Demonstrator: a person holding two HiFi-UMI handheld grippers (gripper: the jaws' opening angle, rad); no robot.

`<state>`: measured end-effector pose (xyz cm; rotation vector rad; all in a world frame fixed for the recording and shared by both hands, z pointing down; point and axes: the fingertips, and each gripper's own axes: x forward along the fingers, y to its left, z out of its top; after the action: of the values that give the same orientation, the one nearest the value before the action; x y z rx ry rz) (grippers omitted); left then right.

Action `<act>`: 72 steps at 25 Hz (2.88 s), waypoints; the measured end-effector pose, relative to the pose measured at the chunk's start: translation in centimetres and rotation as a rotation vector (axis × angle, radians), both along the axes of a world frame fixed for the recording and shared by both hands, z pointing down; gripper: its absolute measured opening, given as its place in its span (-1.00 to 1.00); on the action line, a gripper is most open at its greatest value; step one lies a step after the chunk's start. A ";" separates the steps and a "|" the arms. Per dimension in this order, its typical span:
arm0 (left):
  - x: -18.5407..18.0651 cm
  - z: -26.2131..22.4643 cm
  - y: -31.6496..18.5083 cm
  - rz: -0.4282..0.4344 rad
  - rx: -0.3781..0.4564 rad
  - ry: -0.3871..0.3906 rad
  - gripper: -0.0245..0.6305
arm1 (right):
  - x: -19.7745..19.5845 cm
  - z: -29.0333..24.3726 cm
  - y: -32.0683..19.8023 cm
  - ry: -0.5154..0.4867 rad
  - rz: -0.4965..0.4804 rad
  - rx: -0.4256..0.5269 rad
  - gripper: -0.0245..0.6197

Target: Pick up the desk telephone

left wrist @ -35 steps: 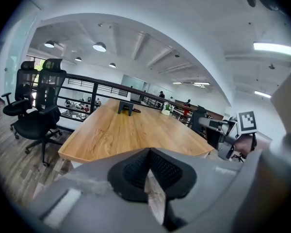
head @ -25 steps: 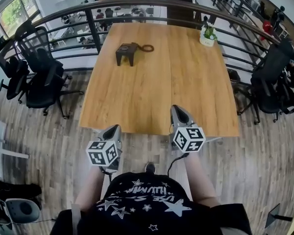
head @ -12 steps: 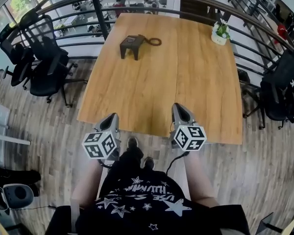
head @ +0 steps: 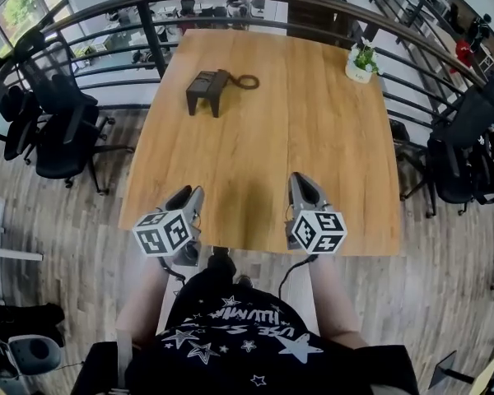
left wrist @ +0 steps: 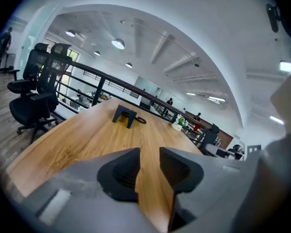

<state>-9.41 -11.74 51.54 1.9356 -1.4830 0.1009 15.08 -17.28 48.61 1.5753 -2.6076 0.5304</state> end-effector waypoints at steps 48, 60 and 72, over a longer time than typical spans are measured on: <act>-4.1 6.2 -36.5 -0.336 -0.127 0.779 0.26 | -0.4 3.0 -20.9 0.057 0.152 -0.179 -0.92; -3.5 7.7 -39.6 -0.416 -0.217 0.844 0.31 | -0.7 3.7 -21.7 0.048 0.160 -0.211 -0.92; -3.7 9.2 -40.0 -0.491 -0.261 0.814 0.07 | -0.4 4.1 -21.7 0.036 0.176 -0.220 -0.92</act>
<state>-13.10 -51.78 60.70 1.1312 -1.2359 -0.6104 14.66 -38.94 52.75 1.7292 -2.3043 0.7634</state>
